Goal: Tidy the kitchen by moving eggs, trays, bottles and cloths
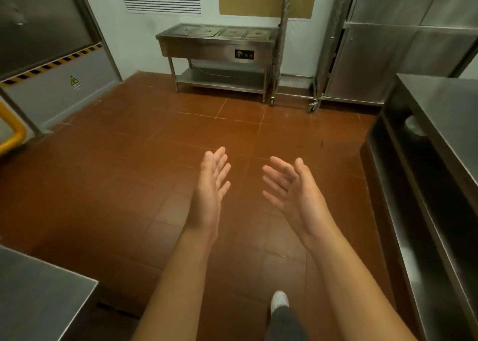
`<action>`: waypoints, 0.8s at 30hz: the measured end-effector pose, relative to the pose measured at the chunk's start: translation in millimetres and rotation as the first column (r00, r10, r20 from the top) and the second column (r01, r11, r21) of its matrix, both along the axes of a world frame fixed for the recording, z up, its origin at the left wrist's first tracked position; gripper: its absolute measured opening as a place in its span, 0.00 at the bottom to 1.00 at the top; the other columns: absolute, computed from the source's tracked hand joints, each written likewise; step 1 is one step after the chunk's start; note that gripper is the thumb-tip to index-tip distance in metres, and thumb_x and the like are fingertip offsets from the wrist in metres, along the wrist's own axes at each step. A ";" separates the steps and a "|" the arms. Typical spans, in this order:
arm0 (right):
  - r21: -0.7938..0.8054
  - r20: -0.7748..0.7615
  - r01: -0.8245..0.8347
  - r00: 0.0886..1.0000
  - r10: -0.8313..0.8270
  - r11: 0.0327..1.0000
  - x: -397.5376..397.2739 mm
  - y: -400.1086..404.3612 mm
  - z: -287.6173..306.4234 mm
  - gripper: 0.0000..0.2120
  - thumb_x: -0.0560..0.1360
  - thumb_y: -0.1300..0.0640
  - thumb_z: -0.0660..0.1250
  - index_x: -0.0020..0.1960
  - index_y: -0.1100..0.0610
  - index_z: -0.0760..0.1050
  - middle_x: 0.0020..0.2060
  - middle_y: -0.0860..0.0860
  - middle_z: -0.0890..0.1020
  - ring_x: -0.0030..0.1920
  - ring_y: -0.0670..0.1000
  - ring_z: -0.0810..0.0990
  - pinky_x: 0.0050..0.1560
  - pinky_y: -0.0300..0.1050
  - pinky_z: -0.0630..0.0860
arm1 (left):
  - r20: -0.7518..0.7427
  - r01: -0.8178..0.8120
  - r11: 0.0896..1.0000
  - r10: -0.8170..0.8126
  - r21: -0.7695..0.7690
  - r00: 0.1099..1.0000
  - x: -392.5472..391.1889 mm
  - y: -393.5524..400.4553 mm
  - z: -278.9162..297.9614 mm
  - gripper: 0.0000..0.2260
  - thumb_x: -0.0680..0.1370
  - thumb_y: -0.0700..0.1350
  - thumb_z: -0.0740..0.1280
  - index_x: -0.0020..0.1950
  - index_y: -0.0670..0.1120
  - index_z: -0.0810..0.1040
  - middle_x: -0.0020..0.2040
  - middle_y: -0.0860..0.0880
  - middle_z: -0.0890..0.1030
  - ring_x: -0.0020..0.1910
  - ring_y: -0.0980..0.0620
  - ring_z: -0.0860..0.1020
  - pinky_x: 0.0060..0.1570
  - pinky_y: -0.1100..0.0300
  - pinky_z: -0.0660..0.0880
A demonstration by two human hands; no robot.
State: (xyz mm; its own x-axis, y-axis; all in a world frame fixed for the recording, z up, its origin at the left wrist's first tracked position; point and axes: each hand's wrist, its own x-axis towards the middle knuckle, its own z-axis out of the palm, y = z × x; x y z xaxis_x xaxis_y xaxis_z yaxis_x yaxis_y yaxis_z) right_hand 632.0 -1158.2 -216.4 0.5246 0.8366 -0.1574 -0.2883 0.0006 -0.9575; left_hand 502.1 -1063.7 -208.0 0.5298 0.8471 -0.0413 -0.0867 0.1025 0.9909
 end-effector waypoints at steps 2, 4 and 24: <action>-0.005 0.036 -0.030 0.999 0.030 1.000 22.0 29.4 1.9 0.26 0.81 0.36 0.49 0.72 0.47 0.70 0.67 0.45 0.77 0.68 0.47 0.74 0.66 0.47 0.72 | -0.014 -0.042 0.999 0.042 0.021 0.999 18.1 21.3 3.9 0.33 0.78 0.68 0.47 0.78 0.55 0.64 0.78 0.54 0.66 0.75 0.57 0.67 0.76 0.48 0.61; -0.016 0.112 -0.081 0.990 0.083 0.997 42.0 62.0 10.2 0.30 0.78 0.34 0.50 0.74 0.47 0.68 0.70 0.46 0.75 0.70 0.47 0.71 0.71 0.49 0.68 | -0.022 -0.100 0.994 0.101 0.032 0.995 35.0 44.0 9.7 0.30 0.81 0.66 0.46 0.78 0.55 0.64 0.78 0.54 0.67 0.75 0.57 0.67 0.76 0.47 0.60; -0.038 0.084 -0.539 0.838 0.540 0.842 55.5 341.1 -16.5 0.27 0.79 0.36 0.49 0.72 0.46 0.71 0.68 0.43 0.76 0.68 0.43 0.73 0.68 0.44 0.69 | -0.081 -0.613 0.789 0.610 -0.031 0.789 21.3 239.8 -6.5 0.27 0.83 0.64 0.46 0.77 0.56 0.67 0.75 0.56 0.70 0.74 0.57 0.68 0.76 0.48 0.60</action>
